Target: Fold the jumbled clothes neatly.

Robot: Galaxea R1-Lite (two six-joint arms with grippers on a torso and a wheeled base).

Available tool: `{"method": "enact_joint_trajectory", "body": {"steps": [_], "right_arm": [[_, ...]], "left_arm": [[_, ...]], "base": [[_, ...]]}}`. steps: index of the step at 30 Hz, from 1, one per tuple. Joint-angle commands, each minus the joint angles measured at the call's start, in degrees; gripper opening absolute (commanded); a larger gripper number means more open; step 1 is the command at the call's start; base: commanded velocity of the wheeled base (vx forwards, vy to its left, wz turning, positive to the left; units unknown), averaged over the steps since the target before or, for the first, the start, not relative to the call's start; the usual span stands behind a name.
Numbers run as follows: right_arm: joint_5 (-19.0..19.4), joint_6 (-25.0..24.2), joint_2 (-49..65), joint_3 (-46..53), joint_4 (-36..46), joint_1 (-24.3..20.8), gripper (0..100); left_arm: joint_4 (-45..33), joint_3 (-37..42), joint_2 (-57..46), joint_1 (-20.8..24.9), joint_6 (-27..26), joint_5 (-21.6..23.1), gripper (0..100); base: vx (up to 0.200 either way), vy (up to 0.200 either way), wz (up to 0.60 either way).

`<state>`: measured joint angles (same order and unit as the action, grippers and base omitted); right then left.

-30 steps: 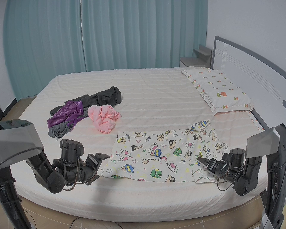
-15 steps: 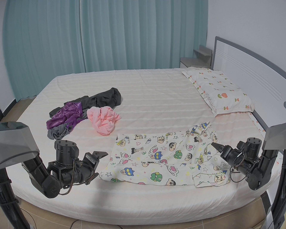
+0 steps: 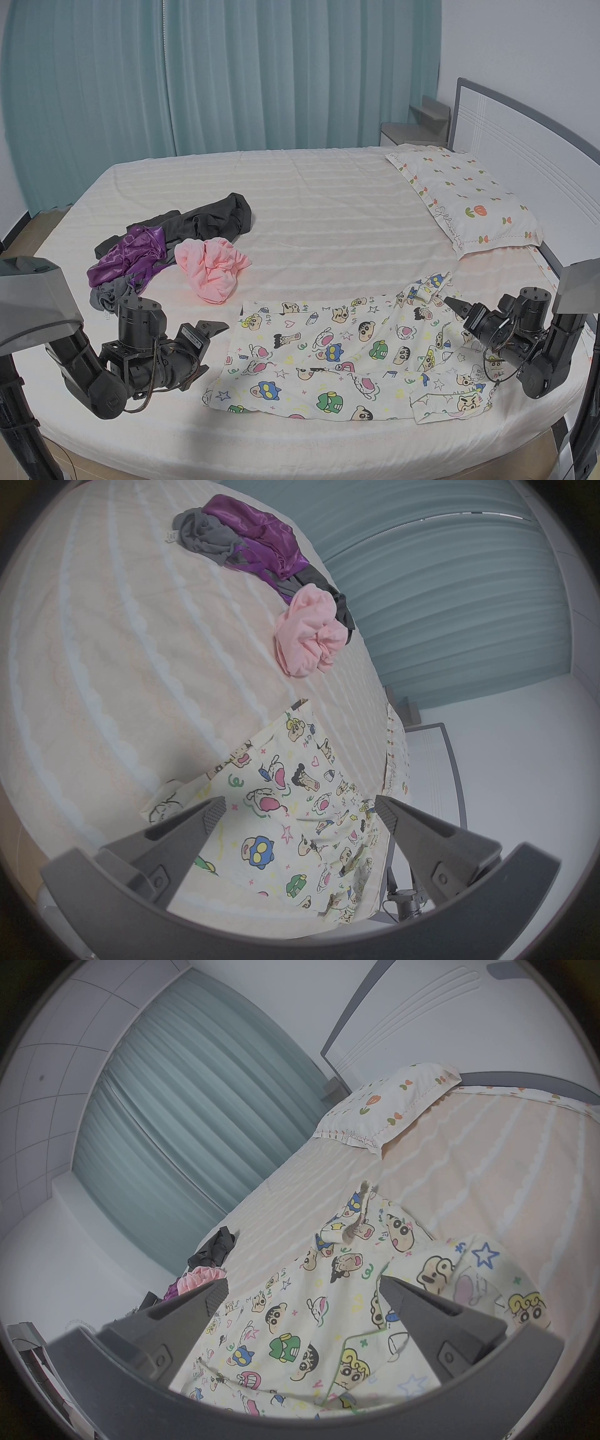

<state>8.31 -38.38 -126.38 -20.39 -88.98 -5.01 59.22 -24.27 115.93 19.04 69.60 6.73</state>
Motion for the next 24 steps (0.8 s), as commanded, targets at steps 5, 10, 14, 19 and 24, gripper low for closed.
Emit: {"method": "enact_joint_trajectory", "body": {"steps": [5,10,14,19,24], "right_arm": [[0.0,0.1,-0.2,0.1,-1.0,-0.1,100],[0.0,0.0,-0.2,0.1,-1.0,-0.1,100],[0.0,0.0,-0.2,0.2,-1.0,-0.1,100],[0.0,0.0,-0.3,0.2,-1.0,-0.1,100],[0.0,0.0,-0.3,0.2,-1.0,-0.1,100]], "left_arm": [[0.0,0.5,0.3,1.3,0.0,0.0,100],[0.0,0.5,0.4,1.3,-0.1,0.0,100],[0.0,0.5,0.3,1.3,-0.1,0.0,100],[0.0,0.6,0.3,1.6,-0.1,0.0,100],[0.0,0.5,0.5,1.9,-0.1,-0.1,100]], "base": [[0.000,-0.200,0.00],[0.000,-0.200,0.00],[0.000,-0.100,0.00],[0.000,0.000,0.00],[0.000,0.000,0.00]]}}
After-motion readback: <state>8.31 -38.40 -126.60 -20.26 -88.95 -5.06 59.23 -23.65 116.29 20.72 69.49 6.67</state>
